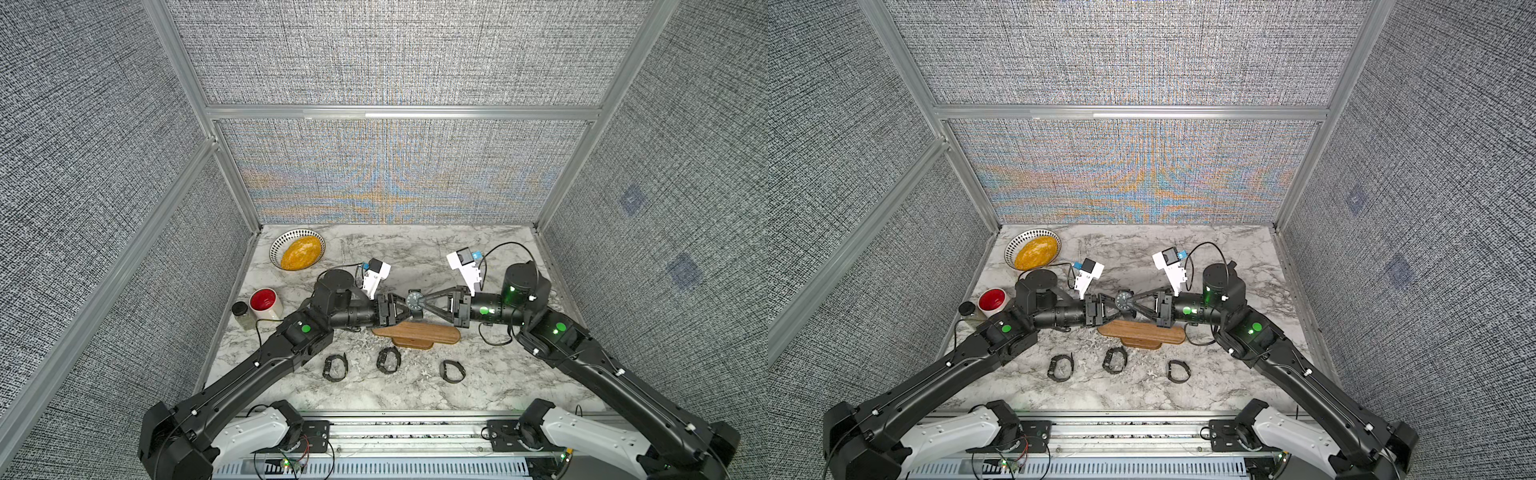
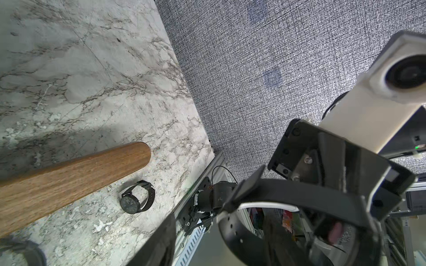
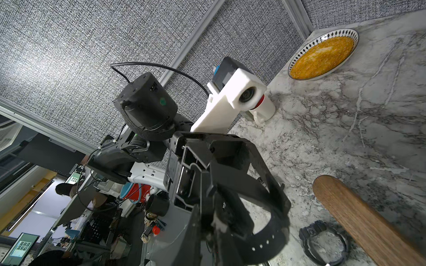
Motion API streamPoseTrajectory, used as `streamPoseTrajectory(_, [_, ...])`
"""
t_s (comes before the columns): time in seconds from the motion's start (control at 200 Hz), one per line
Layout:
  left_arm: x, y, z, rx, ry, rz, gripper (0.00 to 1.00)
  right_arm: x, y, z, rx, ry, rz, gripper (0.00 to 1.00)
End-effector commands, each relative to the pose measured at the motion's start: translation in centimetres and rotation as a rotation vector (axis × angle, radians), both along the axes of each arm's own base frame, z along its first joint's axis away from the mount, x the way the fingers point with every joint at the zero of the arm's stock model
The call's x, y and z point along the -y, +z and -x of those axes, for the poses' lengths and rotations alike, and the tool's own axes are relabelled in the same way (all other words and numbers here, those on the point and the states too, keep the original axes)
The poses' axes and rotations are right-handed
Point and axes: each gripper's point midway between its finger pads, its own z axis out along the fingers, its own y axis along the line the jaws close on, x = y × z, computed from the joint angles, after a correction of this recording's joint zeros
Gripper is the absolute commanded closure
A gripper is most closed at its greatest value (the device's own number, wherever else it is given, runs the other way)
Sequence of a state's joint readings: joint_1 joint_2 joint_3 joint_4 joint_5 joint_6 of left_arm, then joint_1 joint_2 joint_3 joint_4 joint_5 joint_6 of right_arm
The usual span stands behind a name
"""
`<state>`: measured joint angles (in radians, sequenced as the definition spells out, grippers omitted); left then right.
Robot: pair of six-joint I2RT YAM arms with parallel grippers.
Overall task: Place watch on stand
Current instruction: Pick up the watch at the center of the board.
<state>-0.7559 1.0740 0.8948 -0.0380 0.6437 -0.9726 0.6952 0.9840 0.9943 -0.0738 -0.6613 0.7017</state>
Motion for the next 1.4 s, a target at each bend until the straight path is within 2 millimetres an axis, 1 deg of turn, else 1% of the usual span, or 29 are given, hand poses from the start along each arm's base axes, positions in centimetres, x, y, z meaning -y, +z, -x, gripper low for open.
streamPoseTrajectory(0.0, [0.4,1.4,0.0,0.037,-0.016,0.054,0.42,-0.4,1.1,0.4,0.032,0.029,-0.037,1.00])
streamPoseTrajectory(0.115, [0.5,1.7,0.0,0.036,-0.020,0.072,0.43,-0.5,1.2,0.6,0.034,0.036,-0.040,1.00])
streamPoseTrajectory(0.42, [0.8,2.1,0.0,0.025,-0.020,0.120,0.53,-0.4,1.5,0.8,0.039,0.036,-0.047,1.00])
streamPoseTrajectory(0.5, [0.9,2.1,0.0,0.024,-0.023,0.123,0.58,-0.3,1.5,0.8,0.040,0.033,-0.047,1.00])
streamPoseTrajectory(0.591, [0.9,2.1,0.0,0.024,-0.022,0.122,0.66,-0.3,1.6,0.8,0.040,0.029,-0.045,1.00])
streamPoseTrajectory(0.761, [0.9,1.9,-0.2,0.019,-0.016,0.118,0.76,-0.1,1.3,0.5,0.033,0.007,-0.038,1.00])
streamPoseTrajectory(0.881, [1.0,1.5,-0.3,0.010,-0.011,0.110,0.77,-0.1,1.0,0.4,0.027,0.000,-0.032,1.00])
streamPoseTrajectory(0.936, [1.1,1.4,-0.3,0.007,-0.013,0.108,0.79,-0.1,0.9,0.4,0.021,0.002,-0.027,1.00])
streamPoseTrajectory(1.036, [1.2,1.2,-0.4,0.002,-0.012,0.102,0.85,-0.2,0.5,0.2,0.014,-0.005,-0.017,1.00])
streamPoseTrajectory(1.111, [1.2,0.8,-0.5,-0.005,-0.007,0.088,0.92,-0.2,0.3,0.0,0.007,-0.014,-0.005,1.00])
streamPoseTrajectory(1.176, [1.1,0.4,-0.7,-0.011,0.002,0.068,0.99,-0.1,0.0,-0.2,-0.001,-0.025,0.007,0.92])
streamPoseTrajectory(1.226, [1.0,-0.3,-0.9,-0.022,0.017,0.040,1.00,-0.1,-0.3,-0.4,-0.007,-0.036,0.018,0.87])
streamPoseTrajectory(1.276, [0.8,-1.0,-1.0,-0.032,0.030,0.008,1.00,0.0,-0.6,-0.6,-0.013,-0.051,0.034,0.78])
streamPoseTrajectory(1.326, [0.6,-1.7,-1.1,-0.042,0.040,-0.022,1.00,0.1,-1.0,-0.9,-0.020,-0.065,0.056,0.73])
streamPoseTrajectory(1.366, [0.5,-2.3,-1.2,-0.052,0.045,-0.042,1.00,0.2,-1.3,-1.1,-0.024,-0.079,0.074,0.64])
streamPoseTrajectory(1.396, [0.5,-2.7,-1.2,-0.057,0.051,-0.055,1.00,0.3,-1.6,-1.3,-0.029,-0.092,0.088,0.55])
